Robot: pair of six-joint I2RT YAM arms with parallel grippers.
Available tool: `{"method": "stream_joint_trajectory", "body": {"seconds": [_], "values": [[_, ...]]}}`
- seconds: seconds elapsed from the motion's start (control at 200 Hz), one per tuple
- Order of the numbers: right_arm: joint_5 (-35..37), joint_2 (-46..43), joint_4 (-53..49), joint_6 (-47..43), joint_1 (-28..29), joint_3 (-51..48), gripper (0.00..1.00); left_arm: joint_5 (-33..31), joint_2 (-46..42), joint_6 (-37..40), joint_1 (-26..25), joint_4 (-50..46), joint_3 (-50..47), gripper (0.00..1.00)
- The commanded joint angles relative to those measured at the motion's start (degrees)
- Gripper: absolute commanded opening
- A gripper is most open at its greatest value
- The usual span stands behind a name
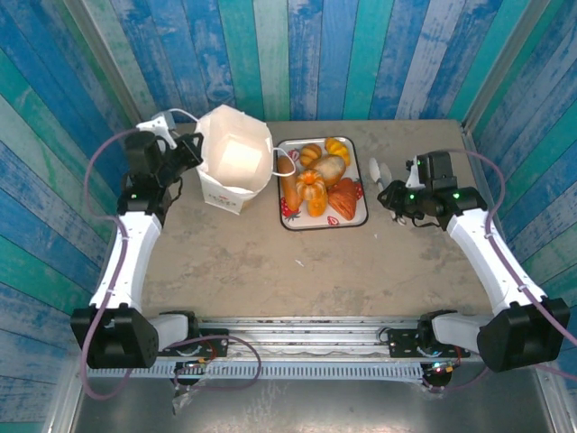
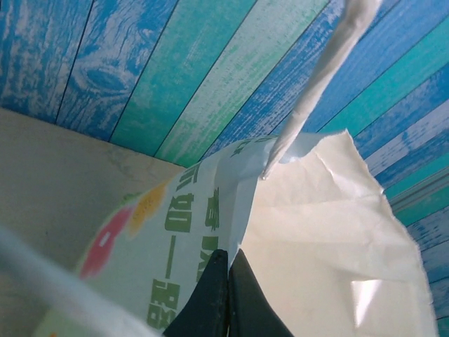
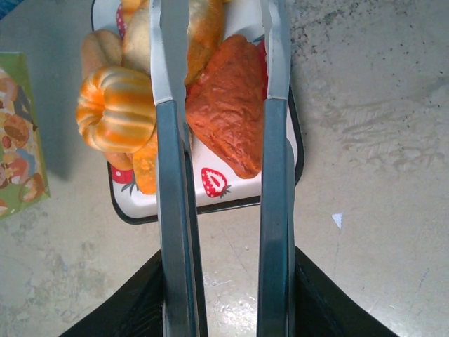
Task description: Take the fake bread out of the paper bag
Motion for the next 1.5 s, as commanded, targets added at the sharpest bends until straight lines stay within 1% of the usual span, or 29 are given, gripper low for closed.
{"method": "stream_joint_trajectory", "body": {"seconds": [0.0,0.145,0.23,0.29,0.541,0.636,0.781,0.937,0.972,1.047,1.092,1.167,1.262,1.347,1.367,1.452,1.477,1.492], "values": [[0.12,-1.01,-0.16,-1.02,-0.55,-0.48,0.42,3.06,0.03,-8.11,1.65,4.11,-1.75,0.00],[0.15,-0.72,-0.28,-1.27,-1.17,-0.57,0.42,5.93,2.25,-15.14,2.78,10.62,-5.48,0.00],[0.13,-0.59,-0.32,-1.43,-1.53,-0.70,0.41,7.07,3.24,-17.98,2.94,13.49,-6.10,0.00],[0.18,-0.55,-0.33,-1.47,-1.84,-0.83,0.41,7.58,5.74,-19.81,2.96,15.32,-6.24,0.00],[0.14,-0.07,-0.25,-1.74,-2.59,-1.04,0.41,7.40,9.37,-29.91,2.98,22.62,-7.28,0.00],[0.01,0.29,-0.29,-1.92,-2.70,-0.88,0.41,5.91,11.06,-31.50,2.93,22.34,-6.66,0.01],[-0.11,0.77,-0.32,-2.18,-2.93,-0.72,0.41,5.43,15.05,-33.77,3.01,22.45,-5.79,0.10],[0.10,0.93,-0.41,-2.51,-3.46,-0.89,0.41,6.69,19.65,-35.31,3.01,25.30,-5.03,0.10],[0.13,0.91,-0.41,-2.57,-3.67,-1.08,0.41,6.70,20.45,-35.29,2.99,25.43,-4.56,0.12],[0.63,0.83,-0.46,-2.99,-3.98,-1.51,0.41,6.65,21.76,-35.21,3.05,25.17,-3.40,0.19],[1.08,0.73,-0.41,-3.32,-4.21,-1.86,0.41,6.82,22.26,-35.25,2.99,25.24,-2.84,0.25],[2.31,0.73,-0.40,-3.85,-4.58,-2.40,0.41,6.86,22.43,-35.29,3.14,25.14,-2.30,0.36],[4.14,1.08,-0.30,-4.69,-4.86,-3.32,0.41,6.50,21.57,-34.82,3.34,24.56,-1.82,0.54],[6.00,1.51,0.07,-5.49,-5.05,-4.30,0.40,6.25,20.08,-33.66,3.71,22.91,-1.24,0.72],[6.57,1.59,0.27,-5.65,-5.05,-4.61,0.40,6.25,19.75,-33.20,3.82,22.41,-1.06,0.80],[8.74,1.90,1.50,-6.20,-5.18,-6.32,0.40,5.83,17.74,-30.92,4.00,19.53,-0.18,1.00],[9.40,1.96,1.83,-6.39,-5.22,-6.85,0.40,5.69,17.00,-30.18,4.09,18.50,0.08,0.95],[9.75,2.08,2.10,-6.53,-5.23,-7.20,0.40,5.50,16.64,-29.83,4.11,17.94,0.20,0.94]]}}
